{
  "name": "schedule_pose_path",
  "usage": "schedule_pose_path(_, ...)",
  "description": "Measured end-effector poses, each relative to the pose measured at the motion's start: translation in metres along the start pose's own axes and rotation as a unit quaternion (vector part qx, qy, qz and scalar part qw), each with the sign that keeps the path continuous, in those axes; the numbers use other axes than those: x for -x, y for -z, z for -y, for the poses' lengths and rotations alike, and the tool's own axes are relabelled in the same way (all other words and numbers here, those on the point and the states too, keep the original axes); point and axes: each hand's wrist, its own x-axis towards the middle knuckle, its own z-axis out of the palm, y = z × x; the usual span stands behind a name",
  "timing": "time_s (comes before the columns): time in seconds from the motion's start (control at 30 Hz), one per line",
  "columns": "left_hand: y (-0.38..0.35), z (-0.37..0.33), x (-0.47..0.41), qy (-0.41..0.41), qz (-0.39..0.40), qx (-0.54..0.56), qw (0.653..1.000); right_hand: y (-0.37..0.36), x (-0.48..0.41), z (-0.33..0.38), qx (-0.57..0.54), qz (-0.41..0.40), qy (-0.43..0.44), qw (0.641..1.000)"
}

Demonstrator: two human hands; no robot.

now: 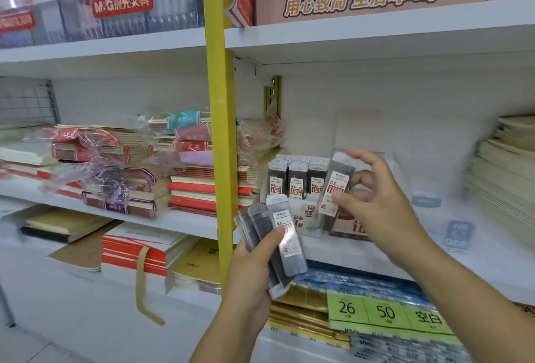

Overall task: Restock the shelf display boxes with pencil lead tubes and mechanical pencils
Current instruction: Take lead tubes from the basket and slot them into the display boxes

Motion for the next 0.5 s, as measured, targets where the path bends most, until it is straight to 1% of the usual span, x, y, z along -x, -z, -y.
schedule_pose_path(0.1,0.009,-0.004,-0.01,-0.012,-0.011,0.011,1.0,-0.006,-0.035,0.015,0.087,-0.027,0.091,0.992)
schedule_pose_path(0.17,0.013,-0.006,-0.015,-0.02,-0.017,0.024,0.999,-0.018,-0.05,0.018,0.148,-0.011,0.132,0.98)
schedule_pose_path(0.23,0.015,-0.007,-0.021,-0.021,-0.025,0.037,0.999,-0.029,-0.06,0.016,0.246,0.014,0.157,0.956)
schedule_pose_path(0.3,0.016,-0.008,-0.024,-0.018,-0.026,0.047,0.998,-0.037,-0.067,0.008,0.31,0.036,0.16,0.936)
schedule_pose_path(0.4,0.018,-0.009,-0.028,-0.016,-0.025,0.053,0.998,-0.041,-0.075,-0.006,0.353,0.049,0.128,0.925)
schedule_pose_path(0.43,0.019,-0.009,-0.029,-0.017,-0.024,0.054,0.998,-0.041,-0.077,-0.011,0.385,0.051,0.119,0.914)
schedule_pose_path(0.5,0.019,-0.009,-0.029,-0.018,-0.017,0.047,0.999,-0.041,-0.082,-0.02,0.464,0.047,0.127,0.876)
